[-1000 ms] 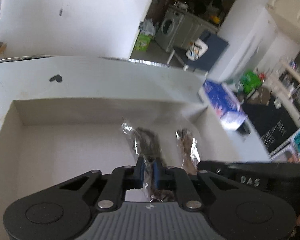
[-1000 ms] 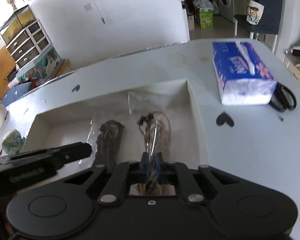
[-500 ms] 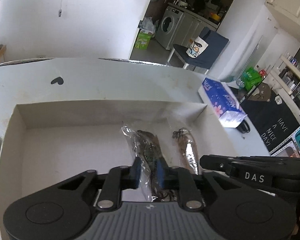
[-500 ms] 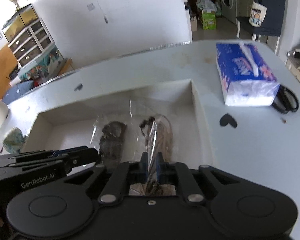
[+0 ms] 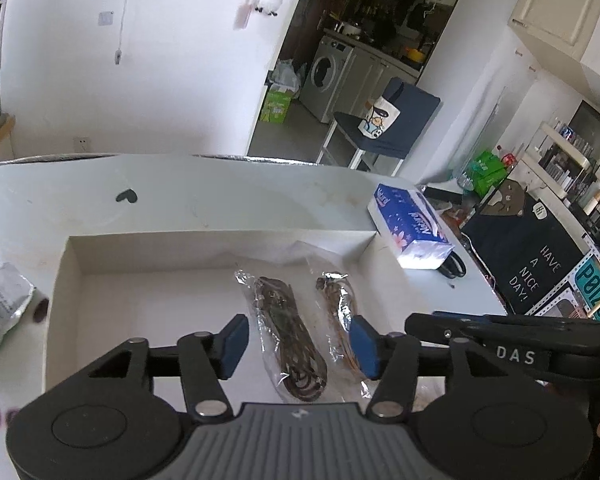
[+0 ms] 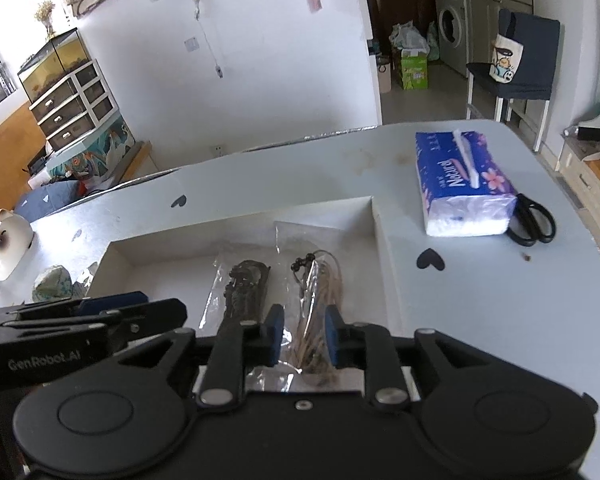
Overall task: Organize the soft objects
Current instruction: 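Lower both cord bags into the tray and open both tools, then move both tools from the tray toward the floral pouch and white packet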
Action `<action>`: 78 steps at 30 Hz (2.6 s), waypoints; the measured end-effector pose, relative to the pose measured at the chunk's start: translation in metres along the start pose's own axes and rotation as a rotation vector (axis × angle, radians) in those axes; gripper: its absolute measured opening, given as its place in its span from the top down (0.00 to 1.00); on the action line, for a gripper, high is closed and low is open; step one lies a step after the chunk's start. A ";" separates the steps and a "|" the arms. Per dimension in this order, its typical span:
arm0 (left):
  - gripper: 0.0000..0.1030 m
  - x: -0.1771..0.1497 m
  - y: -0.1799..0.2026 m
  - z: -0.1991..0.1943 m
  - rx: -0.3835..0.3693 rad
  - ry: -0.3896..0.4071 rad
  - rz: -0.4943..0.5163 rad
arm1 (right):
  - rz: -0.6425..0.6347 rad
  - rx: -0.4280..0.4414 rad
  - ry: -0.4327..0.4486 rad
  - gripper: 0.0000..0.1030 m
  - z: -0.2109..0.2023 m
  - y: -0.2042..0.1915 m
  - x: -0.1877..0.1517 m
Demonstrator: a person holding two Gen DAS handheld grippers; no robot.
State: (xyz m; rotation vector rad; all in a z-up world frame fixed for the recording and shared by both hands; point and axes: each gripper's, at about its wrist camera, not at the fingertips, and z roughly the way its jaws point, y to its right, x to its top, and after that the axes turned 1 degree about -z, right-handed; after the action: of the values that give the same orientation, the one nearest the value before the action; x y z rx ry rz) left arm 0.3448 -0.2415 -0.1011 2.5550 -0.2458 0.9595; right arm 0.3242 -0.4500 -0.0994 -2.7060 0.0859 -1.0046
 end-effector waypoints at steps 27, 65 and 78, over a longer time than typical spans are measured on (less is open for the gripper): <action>0.00 -0.031 -0.008 -0.071 0.106 0.065 -0.011 | -0.053 -0.073 0.089 0.20 -0.075 -0.012 -0.031; 0.00 -0.036 -0.141 -0.153 0.121 0.082 0.028 | -0.007 -0.165 0.118 0.00 -0.077 -0.152 -0.065; 0.00 -0.029 -0.205 -0.174 0.139 0.100 0.002 | -0.005 -0.142 0.131 0.00 -0.060 -0.213 -0.068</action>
State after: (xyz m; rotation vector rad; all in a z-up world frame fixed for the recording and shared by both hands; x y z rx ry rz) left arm 0.2810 0.0180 -0.0637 2.6215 -0.1574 1.1387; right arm 0.2263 -0.2472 -0.0442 -2.7638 0.1811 -1.2208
